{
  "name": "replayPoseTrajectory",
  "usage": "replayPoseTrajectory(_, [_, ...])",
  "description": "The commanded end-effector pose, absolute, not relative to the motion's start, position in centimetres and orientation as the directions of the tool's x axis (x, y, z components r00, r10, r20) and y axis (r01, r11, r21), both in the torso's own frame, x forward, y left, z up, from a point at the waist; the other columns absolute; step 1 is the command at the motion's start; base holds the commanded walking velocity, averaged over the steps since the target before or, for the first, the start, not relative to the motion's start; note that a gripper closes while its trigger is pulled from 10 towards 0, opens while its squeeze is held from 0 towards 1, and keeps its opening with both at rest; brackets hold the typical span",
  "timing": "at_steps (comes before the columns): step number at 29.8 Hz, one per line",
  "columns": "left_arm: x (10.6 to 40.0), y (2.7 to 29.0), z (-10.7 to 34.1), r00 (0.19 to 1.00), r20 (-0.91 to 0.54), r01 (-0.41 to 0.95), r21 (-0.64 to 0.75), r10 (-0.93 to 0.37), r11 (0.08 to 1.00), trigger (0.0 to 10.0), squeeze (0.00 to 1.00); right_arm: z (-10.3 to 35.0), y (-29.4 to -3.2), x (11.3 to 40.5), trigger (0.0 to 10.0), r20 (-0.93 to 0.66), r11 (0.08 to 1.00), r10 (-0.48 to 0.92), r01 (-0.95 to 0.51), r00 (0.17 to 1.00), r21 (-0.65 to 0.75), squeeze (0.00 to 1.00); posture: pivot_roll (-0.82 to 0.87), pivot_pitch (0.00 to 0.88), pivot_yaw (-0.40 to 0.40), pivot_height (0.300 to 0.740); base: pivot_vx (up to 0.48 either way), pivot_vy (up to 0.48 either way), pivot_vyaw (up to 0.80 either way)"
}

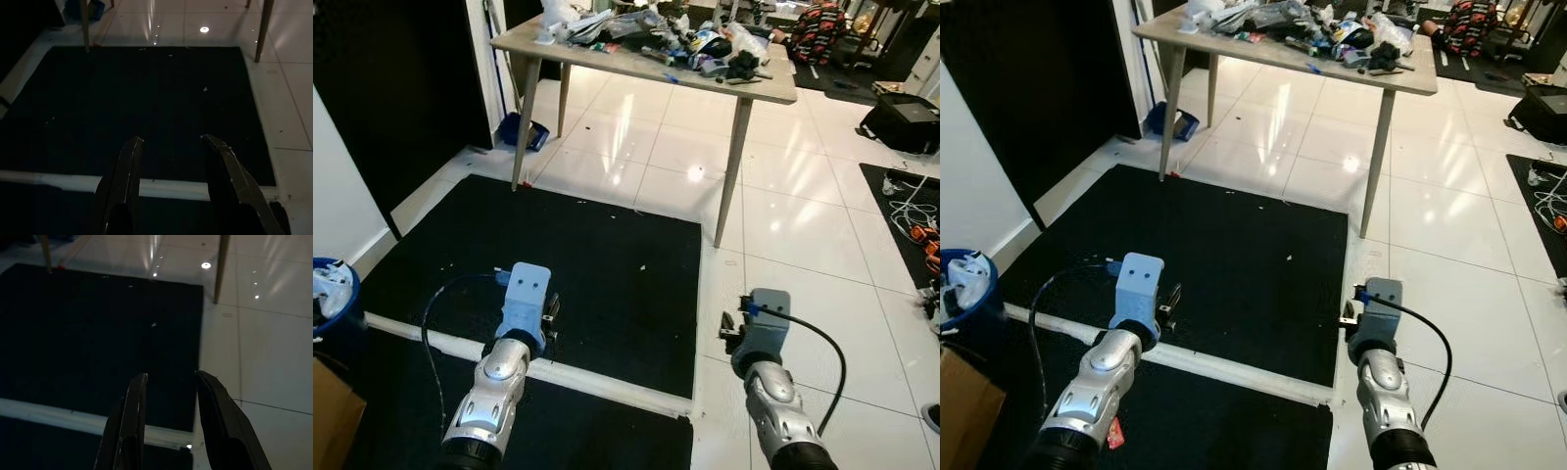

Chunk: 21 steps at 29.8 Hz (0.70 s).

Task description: Picking trash to rubbish bin

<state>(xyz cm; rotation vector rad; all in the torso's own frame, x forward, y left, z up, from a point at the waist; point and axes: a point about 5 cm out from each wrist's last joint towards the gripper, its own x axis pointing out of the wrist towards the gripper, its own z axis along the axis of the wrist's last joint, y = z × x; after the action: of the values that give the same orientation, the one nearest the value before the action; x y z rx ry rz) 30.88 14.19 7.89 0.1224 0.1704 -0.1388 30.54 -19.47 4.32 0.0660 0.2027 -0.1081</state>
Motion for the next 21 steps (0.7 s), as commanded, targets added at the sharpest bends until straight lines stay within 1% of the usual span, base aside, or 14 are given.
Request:
replayPoseTrajectory(1, [30.6,14.19,7.38,0.972,-0.196,0.149,0.095,-0.129,0.984,10.0,0.0,4.19,-19.74,30.42,10.0,-0.215,0.991,-0.109,0.123,0.971,0.051,0.0,-0.02,0.113,-0.031,0.74,0.0,0.0,0.0])
replayPoseTrajectory(10, [30.64,14.08,7.42,0.972,-0.193,0.157,0.092,-0.137,0.983,10.0,0.0,4.23,-19.8,30.46,10.0,-0.214,0.991,-0.109,0.122,0.971,0.051,0.0,-0.02,0.114,-0.034,0.74,0.0,0.0,0.0])
replayPoseTrajectory(21, [30.65,13.97,7.51,0.972,-0.184,0.165,0.079,-0.148,0.983,10.0,0.0,4.36,-19.74,30.6,10.0,-0.211,0.992,-0.105,0.118,0.972,0.051,0.0,-0.02,0.112,-0.038,0.74,0.29,0.0,0.0])
